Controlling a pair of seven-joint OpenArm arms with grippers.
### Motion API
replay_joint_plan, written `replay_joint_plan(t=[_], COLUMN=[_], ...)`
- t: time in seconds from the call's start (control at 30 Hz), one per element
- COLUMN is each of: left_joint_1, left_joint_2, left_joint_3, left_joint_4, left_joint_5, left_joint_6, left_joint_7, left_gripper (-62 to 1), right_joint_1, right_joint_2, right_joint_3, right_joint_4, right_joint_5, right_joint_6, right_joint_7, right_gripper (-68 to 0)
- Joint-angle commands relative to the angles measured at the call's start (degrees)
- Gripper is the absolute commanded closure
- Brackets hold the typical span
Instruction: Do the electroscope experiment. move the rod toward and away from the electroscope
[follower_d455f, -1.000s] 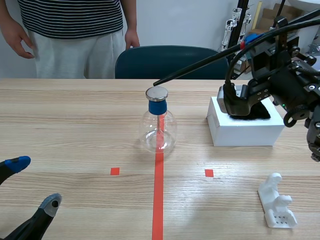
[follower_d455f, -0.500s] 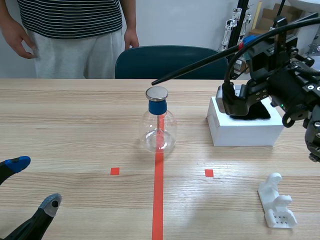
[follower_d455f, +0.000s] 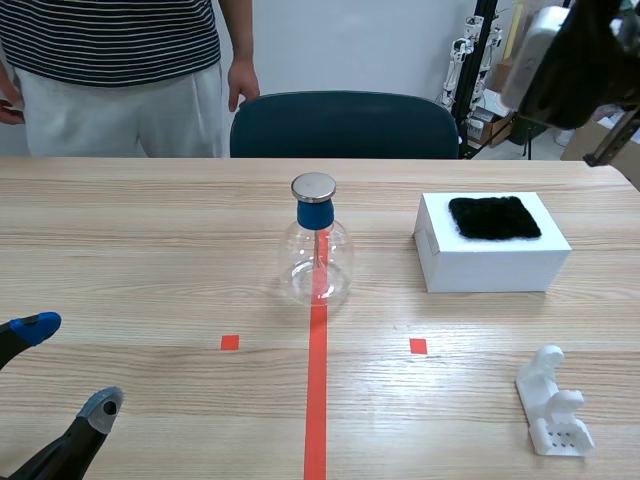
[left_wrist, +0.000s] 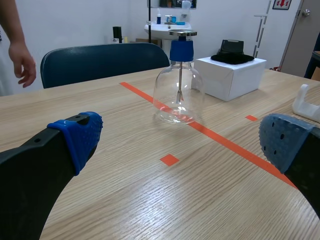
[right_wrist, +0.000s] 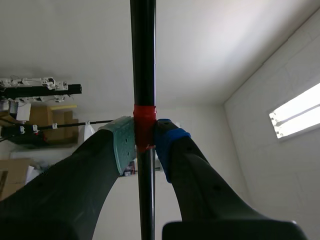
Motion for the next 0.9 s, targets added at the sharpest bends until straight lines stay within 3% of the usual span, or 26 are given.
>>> replay_joint_plan(t=[0.0, 0.1, 0.23, 0.47, 0.63, 0.87], left_joint_1=[-0.2, -0.2, -0.2, -0.2, -0.2, -0.2], left_joint_2=[-0.5, -0.5, -0.5, -0.5, -0.5, -0.5], left_joint_3=[-0.2, -0.2, -0.2, -0.2, -0.2, -0.2], left_joint_4=[1.2, 1.2, 1.2, 1.2, 1.2, 1.2], left_joint_5=[-0.5, -0.5, -0.5, -0.5, -0.5, -0.5], left_joint_6=[0.1, 0.1, 0.1, 0.1, 0.1, 0.1], left_joint_7=[-1.0, -1.0, -1.0, -1.0, -1.0, -1.0], left_gripper=[-62.3, -62.3, -62.3, -62.3, -62.3, -62.3], right_joint_1=[-2.7, -9.5, -18.2, -30.2, -36.0, -38.1], right_joint_2=[0.3, 0.1, -2.3, -7.8, -9.9, -10.5], right_joint_3=[1.8, 4.7, 8.7, 12.2, 12.2, 12.2], right_joint_4=[2.1, 6.1, 10.2, 13.6, 13.6, 13.6], right_joint_5=[0.3, 0.6, 0.5, -5.0, -8.5, -9.6], right_joint_6=[-0.9, -0.9, -3.3, -7.7, -10.4, -10.5], right_joint_7=[-0.2, -0.1, 1.9, 9.2, 12.2, 13.2], right_gripper=[-5.5, -5.5, -5.5, -5.5, -5.5, -5.5])
